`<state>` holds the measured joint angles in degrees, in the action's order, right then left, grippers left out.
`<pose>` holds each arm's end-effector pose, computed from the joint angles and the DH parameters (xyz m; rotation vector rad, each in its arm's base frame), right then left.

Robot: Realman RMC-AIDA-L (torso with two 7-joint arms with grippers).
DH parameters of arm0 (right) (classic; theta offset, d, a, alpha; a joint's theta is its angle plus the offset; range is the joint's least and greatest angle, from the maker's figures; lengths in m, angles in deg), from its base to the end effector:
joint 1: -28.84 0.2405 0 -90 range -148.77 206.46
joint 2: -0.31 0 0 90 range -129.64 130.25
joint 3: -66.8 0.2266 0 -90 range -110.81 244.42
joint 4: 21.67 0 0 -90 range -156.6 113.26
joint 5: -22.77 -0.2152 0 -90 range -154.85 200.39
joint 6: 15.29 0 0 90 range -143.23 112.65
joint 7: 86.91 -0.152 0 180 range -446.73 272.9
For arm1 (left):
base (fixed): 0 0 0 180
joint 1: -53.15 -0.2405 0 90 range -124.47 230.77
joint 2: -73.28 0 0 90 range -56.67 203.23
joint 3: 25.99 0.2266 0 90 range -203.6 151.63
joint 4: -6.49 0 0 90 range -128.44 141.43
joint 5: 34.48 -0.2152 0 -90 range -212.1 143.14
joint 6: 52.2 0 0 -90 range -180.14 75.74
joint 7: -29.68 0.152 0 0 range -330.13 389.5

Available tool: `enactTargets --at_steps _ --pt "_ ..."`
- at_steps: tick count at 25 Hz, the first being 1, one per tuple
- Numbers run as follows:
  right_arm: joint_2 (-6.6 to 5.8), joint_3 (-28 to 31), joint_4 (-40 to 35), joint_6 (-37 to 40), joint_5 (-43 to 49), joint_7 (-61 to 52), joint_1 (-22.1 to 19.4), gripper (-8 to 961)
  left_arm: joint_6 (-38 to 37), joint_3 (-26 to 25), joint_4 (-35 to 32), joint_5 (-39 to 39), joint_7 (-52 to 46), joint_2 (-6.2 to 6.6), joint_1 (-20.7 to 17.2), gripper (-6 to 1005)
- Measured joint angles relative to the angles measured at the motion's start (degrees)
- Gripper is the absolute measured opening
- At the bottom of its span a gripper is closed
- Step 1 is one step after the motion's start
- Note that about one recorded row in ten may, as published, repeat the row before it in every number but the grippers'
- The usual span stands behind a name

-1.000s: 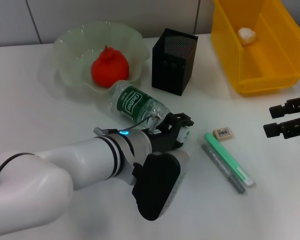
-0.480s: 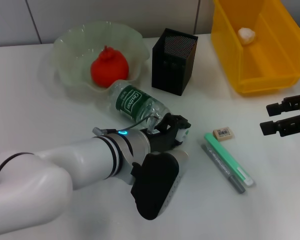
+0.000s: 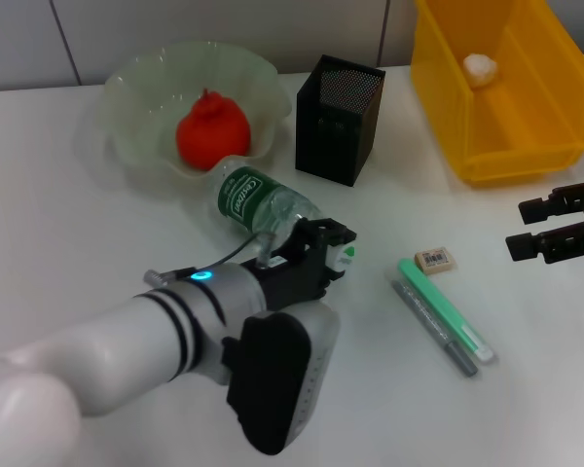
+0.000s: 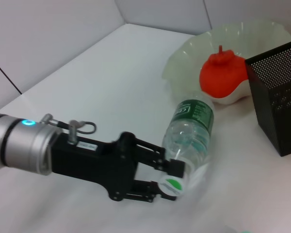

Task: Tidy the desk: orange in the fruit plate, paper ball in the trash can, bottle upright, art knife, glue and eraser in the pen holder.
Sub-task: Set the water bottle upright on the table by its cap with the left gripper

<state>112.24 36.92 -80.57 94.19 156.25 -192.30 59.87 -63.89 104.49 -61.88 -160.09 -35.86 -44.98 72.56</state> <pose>0.2536 0.3101 0.1169 -2.7551 0.9732 0.3010 -0.1304 0.2963 -0.1447 -2.2646 1.2062 0.2395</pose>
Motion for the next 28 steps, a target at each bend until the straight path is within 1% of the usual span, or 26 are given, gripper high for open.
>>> enactTargets --at_steps 3,4,7,9,10,11,12,13,14,17,18,20,21,22,25,26,28 --pt "0.08 0.13 0.02 0.16 -0.1 -0.02 0.0 755 -0.67 -1.13 -4.8 -0.2 1.72 0.23 -5.5 423" --pt "0.11 0.22 0.05 0.26 -0.16 -0.01 0.0 755 -0.81 -1.3 -5.61 -0.31 2.08 0.27 -6.58 423" --pt "0.19 0.22 0.02 0.45 -0.58 -0.01 -0.16 755 -1.69 -2.54 -9.72 -0.13 3.74 0.37 -11.85 423" --pt "0.27 0.25 -0.15 0.54 -0.93 -0.01 -0.37 755 -2.51 -3.29 -12.26 0.11 4.04 0.58 -14.94 424" --pt "0.31 0.34 -0.19 0.58 -0.95 -0.01 -0.42 755 -2.69 -3.42 -12.73 0.13 4.05 0.64 -15.46 424" --pt "0.32 0.43 -0.23 0.59 -0.96 -0.01 -0.45 754 -3.33 -3.77 -14.63 0.21 4.06 0.9 -17.51 424" --pt "0.32 0.49 -0.26 0.61 -0.96 -0.01 -0.45 754 -3.39 -3.8 -14.92 0.22 4.06 0.96 -17.81 424" --pt "0.23 0.6 -0.3 0.63 -0.97 -0.02 -0.45 754 -3.87 -3.94 -17.66 0.26 3.99 1.54 -20.62 424" --pt "0.23 0.6 -0.3 0.63 -0.97 -0.02 -0.45 754 -3.87 -3.94 -17.66 0.26 3.99 1.54 -20.62 424" --pt "-0.12 0.67 -0.34 0.63 -1.02 -0.2 -0.34 754 -4.4 -4.57 -20.95 0.51 3.37 2.41 -23.36 424" --pt "-0.21 0.68 -0.34 0.63 -1.03 -0.23 -0.3 754 -4.84 -5.12 -21.75 0.7 3.25 2.51 -24.03 424" --pt "-0.38 0.68 -0.34 0.62 -1.04 -0.26 -0.2 754 -4.84 -5.12 -21.75 0.7 3.25 2.51 -24.03 423" --pt "-0.44 0.69 -0.34 0.59 -1.04 -0.26 -0.16 754 -5.47 -5.89 -22.64 0.97 3.19 2.6 -24.79 423" --pt "-0.53 0.7 -0.34 0.54 -1.04 -0.27 -0.14 754 -8.28 -8.89 -25.11 2.42 3.18 2.32 -26.62 423" --pt "-0.74 0.71 -0.17 0.19 -1.04 -0.28 -0.06 754 -9.18 -9.83 -25.93 2.87 3.18 2.17 -27.16 424" --pt "-0.79 0.71 -0.08 0.07 -1.04 -0.28 -0.03 753 -10.78 -11.59 -27.56 3.31 3.19 1.85 -28.14 424" --pt "-0.84 0.71 -0.05 -0.07 -1.04 -0.29 -0.01 753 -12.86 -13.4 -29.11 3.39 3.18 1.29 -28.94 424"
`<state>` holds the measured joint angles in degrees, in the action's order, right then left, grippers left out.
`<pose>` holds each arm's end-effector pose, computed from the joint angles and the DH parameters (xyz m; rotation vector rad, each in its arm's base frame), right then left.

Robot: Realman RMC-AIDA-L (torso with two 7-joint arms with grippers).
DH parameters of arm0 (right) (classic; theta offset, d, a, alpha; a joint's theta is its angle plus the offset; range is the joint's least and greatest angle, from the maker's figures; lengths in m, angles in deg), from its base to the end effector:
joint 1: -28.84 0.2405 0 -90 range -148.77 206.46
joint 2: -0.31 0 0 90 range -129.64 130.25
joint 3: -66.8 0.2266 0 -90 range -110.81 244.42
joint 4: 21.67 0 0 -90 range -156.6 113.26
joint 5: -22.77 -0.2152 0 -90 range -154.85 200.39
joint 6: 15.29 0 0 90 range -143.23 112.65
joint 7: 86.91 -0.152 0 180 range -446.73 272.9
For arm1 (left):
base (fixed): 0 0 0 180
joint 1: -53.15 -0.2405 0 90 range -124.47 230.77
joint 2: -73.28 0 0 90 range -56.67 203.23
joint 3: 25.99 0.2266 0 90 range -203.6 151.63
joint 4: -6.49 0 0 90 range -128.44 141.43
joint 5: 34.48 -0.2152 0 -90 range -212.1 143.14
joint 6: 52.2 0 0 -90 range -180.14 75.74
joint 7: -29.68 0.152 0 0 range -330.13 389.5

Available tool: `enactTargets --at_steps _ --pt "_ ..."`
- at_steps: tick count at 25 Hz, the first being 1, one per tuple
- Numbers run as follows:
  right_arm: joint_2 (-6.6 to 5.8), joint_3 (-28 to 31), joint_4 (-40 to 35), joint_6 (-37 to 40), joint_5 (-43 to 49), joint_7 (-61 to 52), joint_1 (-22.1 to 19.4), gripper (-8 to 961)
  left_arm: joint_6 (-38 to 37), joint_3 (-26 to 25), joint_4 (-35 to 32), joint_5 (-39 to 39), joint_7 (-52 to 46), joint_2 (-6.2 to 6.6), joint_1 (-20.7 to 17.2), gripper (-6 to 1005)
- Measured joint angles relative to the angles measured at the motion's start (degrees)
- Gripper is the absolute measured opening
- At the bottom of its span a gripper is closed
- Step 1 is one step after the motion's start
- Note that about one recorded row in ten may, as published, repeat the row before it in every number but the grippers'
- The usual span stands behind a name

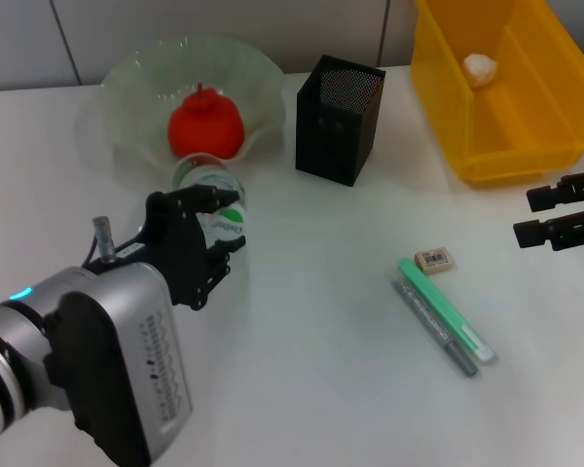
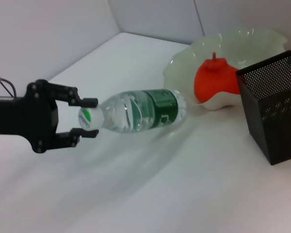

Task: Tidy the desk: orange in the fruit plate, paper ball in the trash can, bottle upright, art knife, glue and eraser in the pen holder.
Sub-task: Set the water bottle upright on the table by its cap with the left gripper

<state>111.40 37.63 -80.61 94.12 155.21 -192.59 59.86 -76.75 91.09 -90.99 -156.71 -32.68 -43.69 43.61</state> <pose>0.2535 0.3121 0.1247 -2.7323 0.9646 0.3218 -0.1429 0.2717 -0.0429 -2.2262 0.7662 0.1455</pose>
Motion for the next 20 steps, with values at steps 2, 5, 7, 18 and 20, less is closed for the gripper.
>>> enactTargets --at_steps 2,5,7,18,20 --pt "-0.05 0.05 -0.04 -0.1 0.0 -0.02 0.11 753 -2.76 -2.04 -1.22 0.0 -0.01 -0.75 -0.36 424" --pt "-0.18 0.08 0.0 -0.43 0.0 -0.11 0.42 753 -4.91 -4.0 -2.24 0.27 -0.05 -1.33 -0.44 424" --pt "-0.26 0.08 0.17 -0.88 0.0 -0.18 0.49 753 -5.39 -4.78 -2.86 0.71 -0.1 -1.28 -0.49 424" --pt "-0.36 0.09 0.29 -1.84 -0.09 -1.75 0.78 752 -20.65 -17.77 -8.97 5.47 -5.1 -1.31 -2.69 424" --pt "-0.36 0.0 0.3 -2.12 -0.16 -2.08 0.99 752 -26.35 -22.68 -10.4 7.52 -8.09 -1.33 -2.51 424"
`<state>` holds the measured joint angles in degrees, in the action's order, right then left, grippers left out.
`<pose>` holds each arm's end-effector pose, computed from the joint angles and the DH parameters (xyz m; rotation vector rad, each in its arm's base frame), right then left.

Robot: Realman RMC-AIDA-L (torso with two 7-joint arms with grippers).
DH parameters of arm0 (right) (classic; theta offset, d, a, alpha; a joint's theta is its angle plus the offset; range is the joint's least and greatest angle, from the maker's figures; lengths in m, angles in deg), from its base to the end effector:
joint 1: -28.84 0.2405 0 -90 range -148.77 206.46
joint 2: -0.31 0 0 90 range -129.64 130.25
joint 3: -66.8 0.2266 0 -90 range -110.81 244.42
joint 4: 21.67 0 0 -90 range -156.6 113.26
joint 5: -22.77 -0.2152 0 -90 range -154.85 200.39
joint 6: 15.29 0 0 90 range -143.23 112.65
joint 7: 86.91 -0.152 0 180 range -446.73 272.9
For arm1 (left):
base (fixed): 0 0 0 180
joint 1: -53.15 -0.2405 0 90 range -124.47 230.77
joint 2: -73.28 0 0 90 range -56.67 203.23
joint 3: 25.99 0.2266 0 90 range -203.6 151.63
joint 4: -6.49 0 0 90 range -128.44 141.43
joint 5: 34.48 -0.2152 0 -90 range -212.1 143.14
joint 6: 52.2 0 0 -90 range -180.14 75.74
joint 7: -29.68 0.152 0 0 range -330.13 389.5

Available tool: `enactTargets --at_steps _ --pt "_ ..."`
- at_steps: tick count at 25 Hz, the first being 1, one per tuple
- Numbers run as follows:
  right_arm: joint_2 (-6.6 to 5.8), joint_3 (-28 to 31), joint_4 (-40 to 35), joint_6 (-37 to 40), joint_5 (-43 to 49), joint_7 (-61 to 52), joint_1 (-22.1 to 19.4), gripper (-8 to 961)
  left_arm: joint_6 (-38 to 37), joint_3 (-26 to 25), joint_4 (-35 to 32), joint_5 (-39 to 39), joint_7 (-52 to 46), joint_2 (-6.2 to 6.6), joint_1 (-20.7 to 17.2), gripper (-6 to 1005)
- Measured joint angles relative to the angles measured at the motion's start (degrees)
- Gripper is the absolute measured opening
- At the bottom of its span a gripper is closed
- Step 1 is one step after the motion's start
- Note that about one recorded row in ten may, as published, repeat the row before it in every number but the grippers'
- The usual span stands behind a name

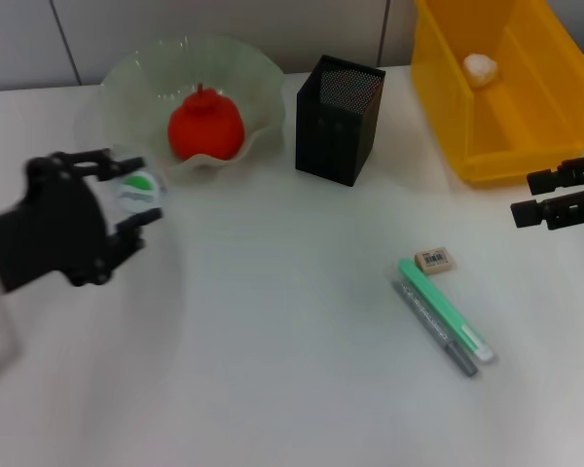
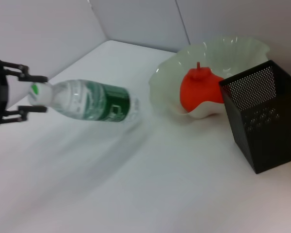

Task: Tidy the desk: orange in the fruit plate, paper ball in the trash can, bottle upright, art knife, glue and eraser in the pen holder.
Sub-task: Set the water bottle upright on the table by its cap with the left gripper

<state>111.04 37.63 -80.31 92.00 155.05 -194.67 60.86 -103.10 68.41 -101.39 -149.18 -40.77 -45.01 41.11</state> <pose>0.2509 0.3217 0.1276 -2.6898 0.9863 0.3262 -0.1557 0.2756 0.0410 -2.3233 0.4979 0.0391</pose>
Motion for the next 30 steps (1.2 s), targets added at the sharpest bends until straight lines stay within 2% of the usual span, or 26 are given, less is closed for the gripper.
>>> enactTargets --at_steps 2,6,11,16,23,26,30 --pt "0.02 -0.17 0.02 -0.18 -0.01 -0.28 0.33 752 -4.83 -3.92 -1.14 1.3 -2.87 -0.02 0.63 424" --pt "-0.07 -0.33 0.0 -0.25 -0.04 -0.48 1.03 752 -16.99 -12.62 -2.64 1.98 -12.99 -0.09 4.69 424" --pt "-0.21 -0.66 0.02 -0.26 0.06 -0.62 1.96 751 -28.47 -19.68 -2.21 2.41 -24.93 0.07 11.6 423" --pt "-0.25 -1.73 0.03 -0.26 0.19 -0.52 2.54 751 -37.07 -26.51 1.79 3.45 -35.6 -0.08 19.9 423" --pt "-0.3 -3.03 0.05 -0.48 0.28 0.59 2.61 750 -39.43 -28.64 8.62 1.18 -45.85 0.03 27.48 423" --pt "-0.19 -3.07 0.1 -0.85 0.3 0.97 2.59 750 -39.24 -28.76 10.17 0.07 -47.28 -0.08 28.97 423" --pt "-0.05 -3.72 0.12 -0.86 0.33 1.02 2.58 750 -37.84 -28.79 11.12 0.78 -47.24 -0.32 29.15 423"
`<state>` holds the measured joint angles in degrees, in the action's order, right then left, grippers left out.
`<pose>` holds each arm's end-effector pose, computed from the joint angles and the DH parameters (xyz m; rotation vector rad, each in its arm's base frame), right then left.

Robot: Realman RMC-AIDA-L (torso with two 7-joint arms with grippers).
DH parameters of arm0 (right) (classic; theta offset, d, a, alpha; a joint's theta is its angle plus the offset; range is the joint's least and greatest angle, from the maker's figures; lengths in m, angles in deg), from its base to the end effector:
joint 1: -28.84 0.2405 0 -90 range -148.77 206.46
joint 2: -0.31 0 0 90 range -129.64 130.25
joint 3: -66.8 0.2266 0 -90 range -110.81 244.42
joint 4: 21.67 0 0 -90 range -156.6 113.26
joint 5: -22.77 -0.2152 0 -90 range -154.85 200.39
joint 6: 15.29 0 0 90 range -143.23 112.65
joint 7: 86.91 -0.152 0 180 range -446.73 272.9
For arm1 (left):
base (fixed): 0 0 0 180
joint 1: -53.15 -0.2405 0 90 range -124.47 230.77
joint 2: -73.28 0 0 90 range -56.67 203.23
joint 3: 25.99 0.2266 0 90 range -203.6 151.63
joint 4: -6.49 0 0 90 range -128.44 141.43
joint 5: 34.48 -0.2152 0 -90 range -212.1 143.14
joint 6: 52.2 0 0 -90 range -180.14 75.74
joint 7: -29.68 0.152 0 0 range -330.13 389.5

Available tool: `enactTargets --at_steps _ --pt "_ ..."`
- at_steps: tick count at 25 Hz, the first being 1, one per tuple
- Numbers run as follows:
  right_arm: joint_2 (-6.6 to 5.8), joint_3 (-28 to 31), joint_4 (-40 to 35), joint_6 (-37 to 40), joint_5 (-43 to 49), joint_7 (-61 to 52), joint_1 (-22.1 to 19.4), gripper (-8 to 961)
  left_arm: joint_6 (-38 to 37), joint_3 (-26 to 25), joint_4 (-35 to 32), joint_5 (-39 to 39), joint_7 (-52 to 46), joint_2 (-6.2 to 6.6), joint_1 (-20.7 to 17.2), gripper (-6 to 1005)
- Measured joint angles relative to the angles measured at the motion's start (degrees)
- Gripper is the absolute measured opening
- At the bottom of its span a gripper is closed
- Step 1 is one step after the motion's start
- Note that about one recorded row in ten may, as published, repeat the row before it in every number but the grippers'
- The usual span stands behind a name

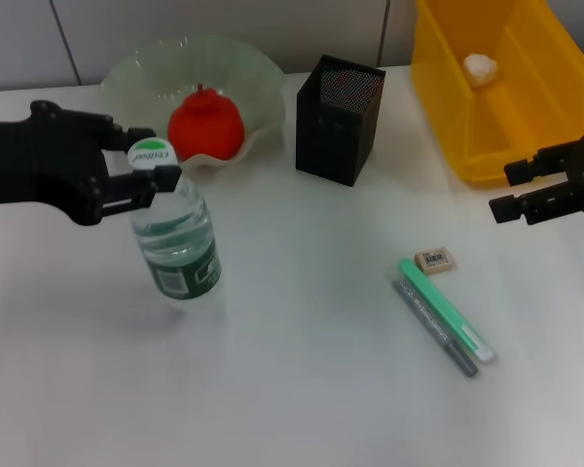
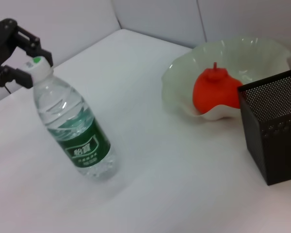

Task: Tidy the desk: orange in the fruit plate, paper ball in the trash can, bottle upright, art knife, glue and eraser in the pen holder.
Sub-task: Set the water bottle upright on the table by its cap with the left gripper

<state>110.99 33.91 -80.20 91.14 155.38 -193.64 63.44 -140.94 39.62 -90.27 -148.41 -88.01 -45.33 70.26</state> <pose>0.2343 0.3340 0.1194 -2.7618 0.8843 0.2600 -0.1274 0.3130 0.0852 -2.7003 -0.3679 -0.3099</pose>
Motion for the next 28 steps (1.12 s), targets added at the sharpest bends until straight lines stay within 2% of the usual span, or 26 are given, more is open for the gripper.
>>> enactTargets --at_steps 5,14,22,28 --pt "0.24 -2.03 -0.56 0.56 -0.15 1.44 -0.82 750 4.71 -0.04 3.31 2.39 1.6 0.06 -0.65 423" --pt "0.92 -2.36 -0.8 2.26 0.14 6.86 -2.84 749 8.74 0.32 7.16 2.22 0.79 0.07 -0.07 426" --pt "1.11 -2.27 -0.94 5.88 0.25 10.21 -4.98 748 13.18 2.3 7.43 2.58 2.99 -0.03 -2.55 431" --pt "1.5 -2.25 -0.95 6.08 0.34 10.58 -5.61 748 13.56 3.19 8.03 2.27 4.07 0.07 -3.12 435"
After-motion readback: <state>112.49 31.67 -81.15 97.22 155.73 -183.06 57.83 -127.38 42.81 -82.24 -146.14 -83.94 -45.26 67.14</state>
